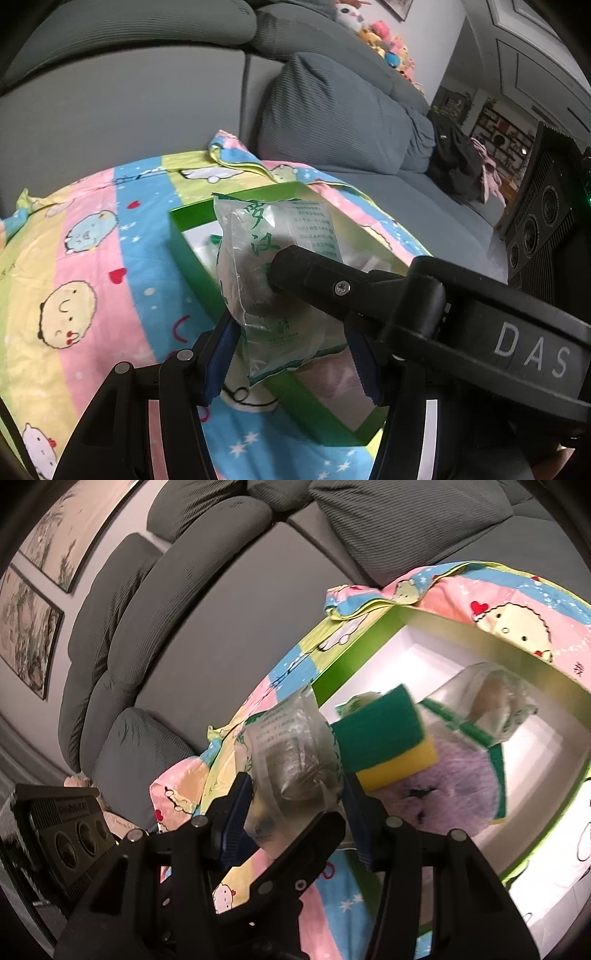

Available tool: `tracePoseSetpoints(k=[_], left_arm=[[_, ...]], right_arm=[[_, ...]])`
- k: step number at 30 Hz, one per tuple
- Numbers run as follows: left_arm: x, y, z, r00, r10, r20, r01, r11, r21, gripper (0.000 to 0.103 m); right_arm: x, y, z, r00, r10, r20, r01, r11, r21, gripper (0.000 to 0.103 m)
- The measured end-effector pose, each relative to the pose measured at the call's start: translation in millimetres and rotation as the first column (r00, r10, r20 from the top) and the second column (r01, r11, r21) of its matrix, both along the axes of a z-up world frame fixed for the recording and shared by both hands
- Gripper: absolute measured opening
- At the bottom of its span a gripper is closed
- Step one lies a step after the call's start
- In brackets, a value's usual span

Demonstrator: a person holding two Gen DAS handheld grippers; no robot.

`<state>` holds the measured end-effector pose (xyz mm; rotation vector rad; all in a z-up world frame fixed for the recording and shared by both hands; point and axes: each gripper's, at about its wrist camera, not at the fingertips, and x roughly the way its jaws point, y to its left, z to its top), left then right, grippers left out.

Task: Organize objects
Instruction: 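Carry the bag in the right gripper over the green box and lower it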

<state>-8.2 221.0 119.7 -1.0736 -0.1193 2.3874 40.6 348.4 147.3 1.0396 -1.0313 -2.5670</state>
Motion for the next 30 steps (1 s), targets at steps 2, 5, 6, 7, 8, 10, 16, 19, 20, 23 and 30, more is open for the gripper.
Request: tracePoseSetpoints(k=[2, 5, 6, 7, 8, 10, 16, 19, 20, 23, 30], left_arm=[[0.6, 5.4, 0.2, 1.0, -0.009, -0.003, 0.009, 1.0, -0.001, 0.059], [0.5, 14.0, -0.3, 1.0, -0.026, -0.002, 0.026, 1.0, 0.001, 0.059], [0.1, 16.8, -1.0, 0.999, -0.033, 0.001, 0.033, 0.999, 0.003, 0.059], [-0.2, 19.9, -2.0, 0.999, -0.039, 0.004, 0.039, 0.999, 0.006, 0.059], [-0.3, 22.5, -2.5, 0.999, -0.044, 0.006, 0.044, 0.999, 0.007, 0.059], [-0.9, 29.1, -4.5, 0.998, -0.058, 0.013, 0.058, 0.998, 0.011, 0.059], [-2.0, 44.2, -11.2, 0.995, -0.096, 0.029, 0.095, 0.995, 0.025, 0.059], [-2.4, 47.7, -13.6, 0.994, -0.104, 0.037, 0.103, 0.994, 0.033, 0.059], [-2.6, 48.7, -14.5, 0.994, -0.107, 0.04, 0.105, 0.994, 0.035, 0.059], [-3.6, 50.5, -16.8, 0.993, -0.112, 0.048, 0.11, 0.993, 0.04, 0.059], [-10.3, 55.5, -28.5, 0.989, -0.112, 0.092, 0.108, 0.993, 0.046, 0.059]], right_arm=[[2.4, 6.8, 0.4, 1.0, -0.012, -0.001, 0.012, 1.0, -0.002, 0.051], [5.8, 15.5, 0.8, 1.0, -0.031, -0.001, 0.031, 0.999, -0.012, 0.051], [7.2, 18.8, 0.9, 0.999, -0.039, 0.001, 0.039, 0.999, -0.011, 0.051], [8.2, 20.4, 0.8, 0.999, -0.045, 0.003, 0.045, 0.999, -0.01, 0.051], [9.2, 23.3, 0.4, 0.999, -0.052, 0.006, 0.052, 0.999, -0.008, 0.051], [10.8, 29.0, -1.3, 0.998, -0.066, 0.015, 0.066, 0.998, -0.009, 0.051], [15.6, 45.1, -6.3, 0.993, -0.109, 0.04, 0.109, 0.994, -0.001, 0.051], [16.6, 49.4, -8.2, 0.991, -0.121, 0.05, 0.121, 0.993, 0.001, 0.051], [16.7, 50.3, -8.7, 0.991, -0.124, 0.053, 0.124, 0.992, 0.003, 0.051], [16.6, 53.8, -10.3, 0.989, -0.132, 0.062, 0.132, 0.991, 0.009, 0.051], [14.6, 58.6, -16.5, 0.984, -0.153, 0.095, 0.151, 0.988, 0.024, 0.051]])
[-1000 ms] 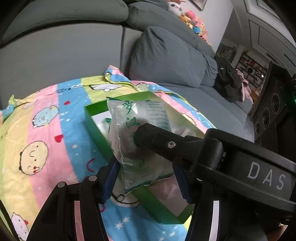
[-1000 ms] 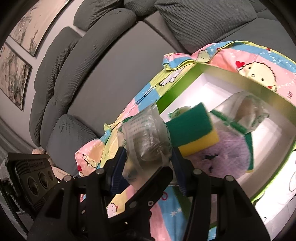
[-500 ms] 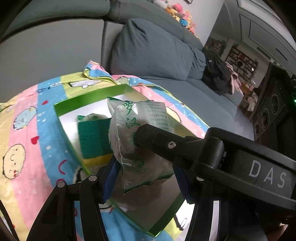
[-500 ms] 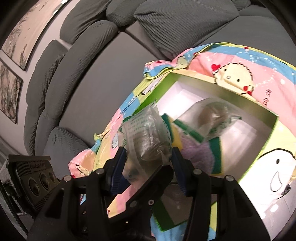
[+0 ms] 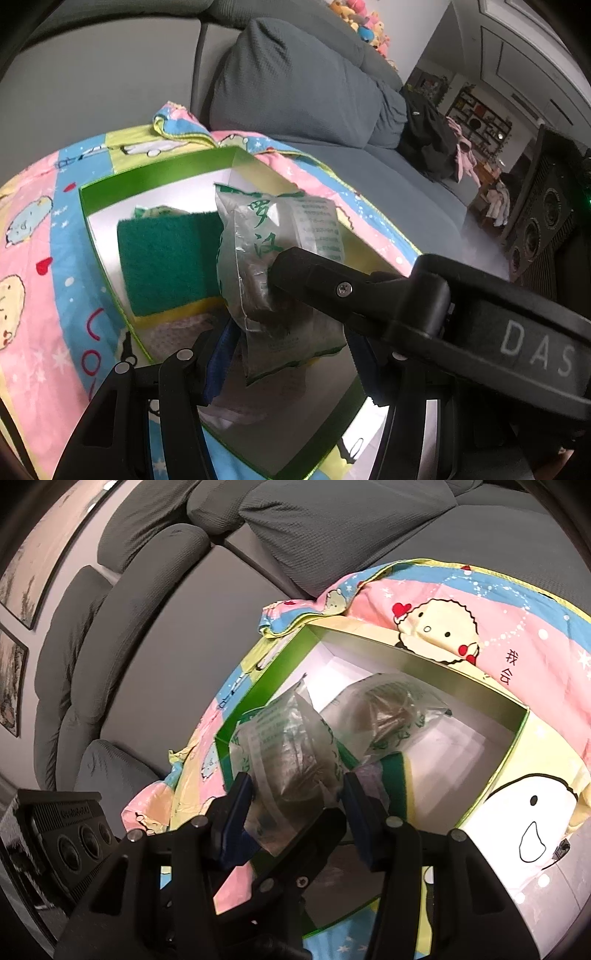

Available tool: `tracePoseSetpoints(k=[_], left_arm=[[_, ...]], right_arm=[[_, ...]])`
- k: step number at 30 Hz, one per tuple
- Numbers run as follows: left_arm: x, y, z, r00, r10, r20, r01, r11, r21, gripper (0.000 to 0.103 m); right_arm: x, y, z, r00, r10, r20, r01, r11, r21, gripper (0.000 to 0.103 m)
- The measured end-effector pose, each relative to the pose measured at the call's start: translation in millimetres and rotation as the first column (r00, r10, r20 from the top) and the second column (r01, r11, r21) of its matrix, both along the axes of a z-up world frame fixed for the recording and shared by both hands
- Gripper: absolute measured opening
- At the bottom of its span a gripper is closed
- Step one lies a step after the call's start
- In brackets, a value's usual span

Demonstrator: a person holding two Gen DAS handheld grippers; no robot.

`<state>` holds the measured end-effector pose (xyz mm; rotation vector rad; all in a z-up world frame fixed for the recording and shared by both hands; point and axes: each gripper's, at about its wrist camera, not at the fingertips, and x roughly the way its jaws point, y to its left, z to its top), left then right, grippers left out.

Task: Organize objects
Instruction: 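Carry the bag in the right gripper over the green box and lower it, then open the right gripper to drop the bag into the box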

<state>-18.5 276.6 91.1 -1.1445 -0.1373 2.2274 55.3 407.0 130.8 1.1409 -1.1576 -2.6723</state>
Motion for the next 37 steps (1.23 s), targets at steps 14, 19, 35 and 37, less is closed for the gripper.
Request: tracePoseSetpoints(k=[14, 19, 35, 37], left_arm=[[0.9, 0.6, -9.4, 1.0, 0.027, 0.009, -0.027, 1.0, -0.007, 0.07], [0.5, -7.4, -0.7, 0.999, 0.026, 0.028, -0.027, 1.0, 0.011, 0.083], [14.8, -38.2, 25.5, 0.999, 0.045, -0.019, -0.045, 0.999, 0.02, 0.093], [15.3, -40.3, 26.1, 0.999, 0.05, -0.015, -0.05, 0.998, 0.029, 0.093]], right_arm=[[-2.3, 4.3, -6.9, 0.998, -0.048, 0.028, 0.047, 0.998, 0.042, 0.063], [6.4, 6.7, 5.5, 0.994, -0.111, -0.024, 0.113, 0.991, 0.069, 0.068], [21.1, -4.1, 32.8, 0.987, -0.131, -0.097, 0.141, 0.985, 0.099, 0.088], [21.7, -5.8, 33.7, 0.986, -0.137, -0.092, 0.147, 0.983, 0.113, 0.088]])
